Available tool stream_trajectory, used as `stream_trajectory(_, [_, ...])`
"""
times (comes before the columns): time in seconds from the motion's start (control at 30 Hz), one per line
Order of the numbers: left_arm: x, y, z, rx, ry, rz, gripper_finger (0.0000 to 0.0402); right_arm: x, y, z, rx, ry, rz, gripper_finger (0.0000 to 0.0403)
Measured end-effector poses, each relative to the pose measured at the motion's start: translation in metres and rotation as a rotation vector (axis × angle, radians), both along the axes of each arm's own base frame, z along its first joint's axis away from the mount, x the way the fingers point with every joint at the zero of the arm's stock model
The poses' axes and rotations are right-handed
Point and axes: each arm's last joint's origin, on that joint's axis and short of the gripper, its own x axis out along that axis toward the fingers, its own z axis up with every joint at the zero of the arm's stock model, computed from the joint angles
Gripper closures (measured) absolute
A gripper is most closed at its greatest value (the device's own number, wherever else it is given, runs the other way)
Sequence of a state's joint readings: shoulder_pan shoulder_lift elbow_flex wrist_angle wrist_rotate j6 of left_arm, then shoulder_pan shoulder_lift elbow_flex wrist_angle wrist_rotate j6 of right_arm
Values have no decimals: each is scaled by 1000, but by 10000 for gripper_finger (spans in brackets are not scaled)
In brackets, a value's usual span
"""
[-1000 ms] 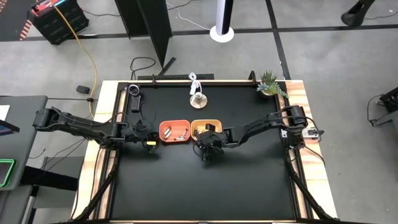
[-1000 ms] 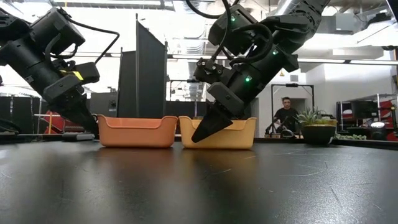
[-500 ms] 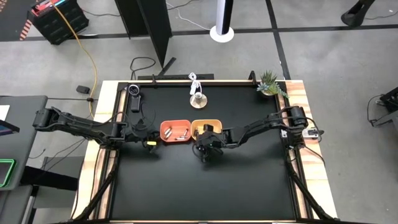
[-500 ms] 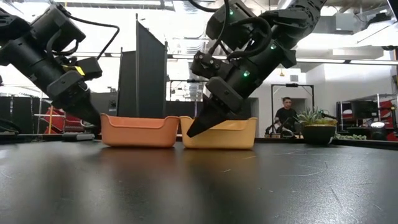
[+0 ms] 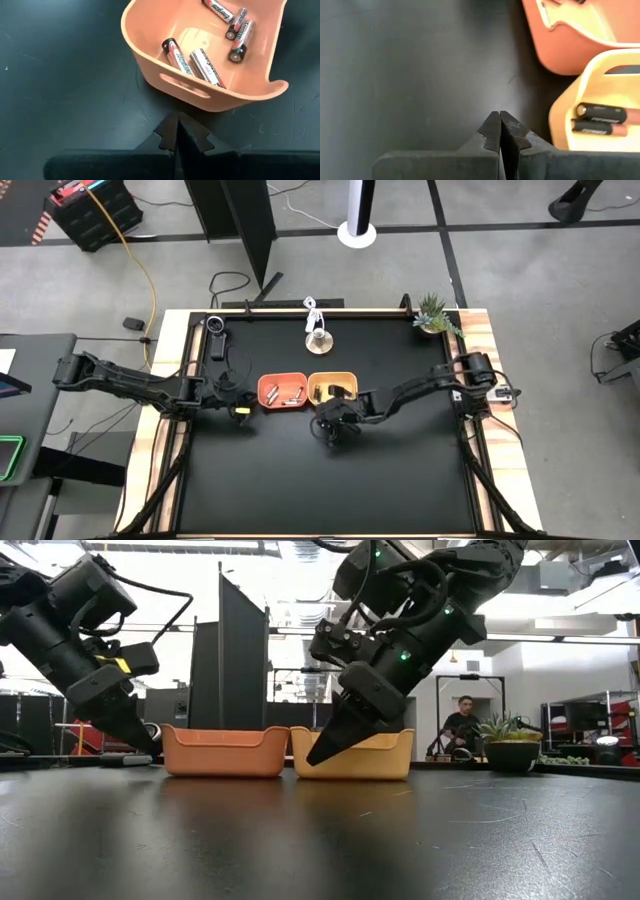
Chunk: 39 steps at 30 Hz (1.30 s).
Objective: Sort batteries
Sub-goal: Return to Home Position
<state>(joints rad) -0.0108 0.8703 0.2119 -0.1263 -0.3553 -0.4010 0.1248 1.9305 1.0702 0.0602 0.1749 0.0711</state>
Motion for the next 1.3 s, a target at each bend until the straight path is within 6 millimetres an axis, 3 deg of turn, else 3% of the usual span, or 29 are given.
stream_trajectory(0.17, [0,-3,2,-3,-2,-17,372,-5,11,13,5,-14,28,384])
stream_trajectory(0.37, [1,-8,22,29,-98,-76,344,-23,22,56,-11,-97,82,397])
stream_trajectory(0.5, [-8,-10,41,108,-205,-136,350,-48,4,62,-29,-157,53,400])
stream_trajectory(0.6, [-17,-10,51,174,-297,-176,361,-74,-13,65,-26,-313,6,401])
stream_trajectory(0.93, [-44,-8,31,212,-488,-211,396,-154,-49,34,-28,-595,-97,402])
stream_trajectory(1.03, [-44,-8,33,252,-585,-238,400,-168,-57,29,-21,-691,-84,402])
stream_trajectory(1.3, [-44,-8,32,277,-576,-273,401,-192,-72,15,2,-743,-39,403])
